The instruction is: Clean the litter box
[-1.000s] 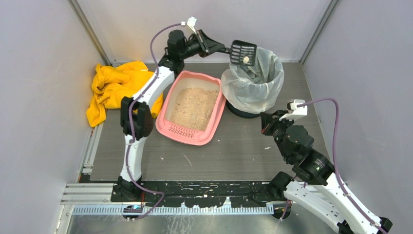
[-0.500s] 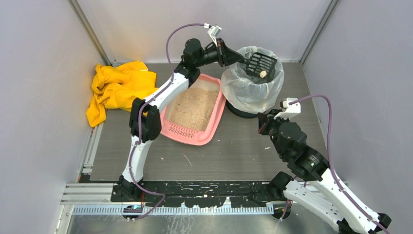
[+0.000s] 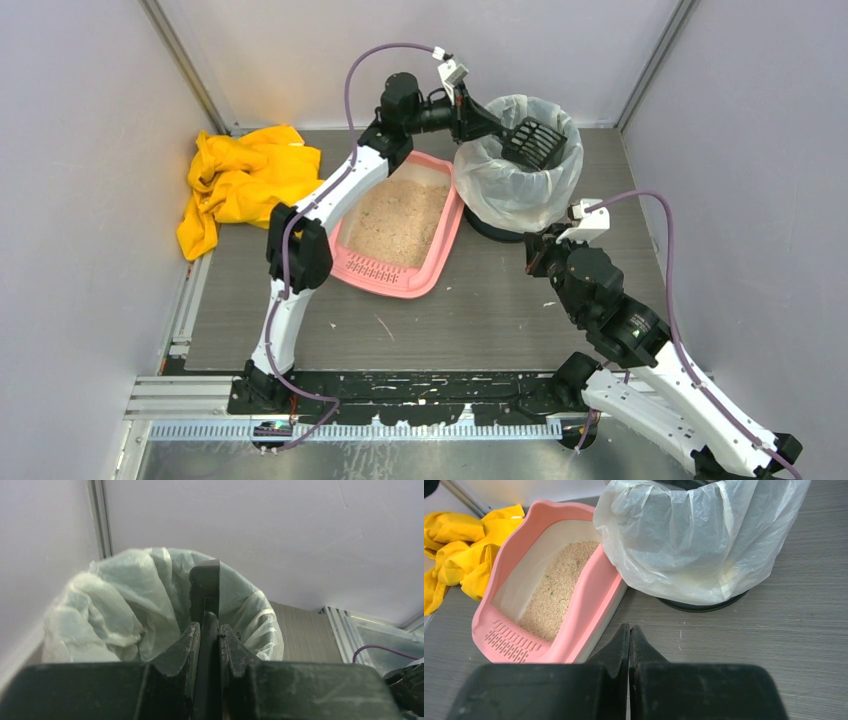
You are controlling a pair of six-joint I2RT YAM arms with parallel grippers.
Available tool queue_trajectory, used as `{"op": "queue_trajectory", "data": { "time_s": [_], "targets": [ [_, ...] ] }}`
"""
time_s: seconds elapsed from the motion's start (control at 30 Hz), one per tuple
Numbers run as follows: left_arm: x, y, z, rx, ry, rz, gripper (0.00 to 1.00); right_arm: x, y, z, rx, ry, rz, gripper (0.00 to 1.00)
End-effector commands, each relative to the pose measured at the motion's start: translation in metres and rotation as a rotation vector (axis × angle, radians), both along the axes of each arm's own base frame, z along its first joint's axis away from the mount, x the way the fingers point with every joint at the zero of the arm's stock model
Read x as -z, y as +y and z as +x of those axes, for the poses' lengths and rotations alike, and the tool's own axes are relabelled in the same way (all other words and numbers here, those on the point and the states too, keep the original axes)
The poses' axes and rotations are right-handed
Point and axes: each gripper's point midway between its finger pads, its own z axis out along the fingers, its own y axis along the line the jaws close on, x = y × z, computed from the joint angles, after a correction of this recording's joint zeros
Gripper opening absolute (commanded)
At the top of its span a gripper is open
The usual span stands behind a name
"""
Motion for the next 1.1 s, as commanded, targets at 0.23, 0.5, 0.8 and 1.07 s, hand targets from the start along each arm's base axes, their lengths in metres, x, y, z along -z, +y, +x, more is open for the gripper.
{"op": "queue_trajectory", "data": {
  "time_s": [0.23, 0.5, 0.8, 1.07],
  "targets": [
    [-0.088, 0.017, -0.037, -0.004, -0.339, 0.000, 0.00, -0.010, 0.007, 0.003, -0.019, -0.035, 0.046, 0.01],
    [-0.143, 0.057, -0.038, -0.057, -0.264, -0.205, 0.00, -0.004, 0.011, 0.005, -0.024, -0.021, 0.045, 0.01],
    [-0.202, 0.149, -0.055, -0.295, -0.307, -0.311, 0.00, 0.003, 0.025, 0.009, -0.065, -0.007, 0.058, 0.01],
    [-0.116, 0.244, -0.043, -0.722, -0.076, -0.098, 0.00, 0.013, 0.038, 0.016, -0.095, 0.012, 0.052, 0.01]
  ]
}}
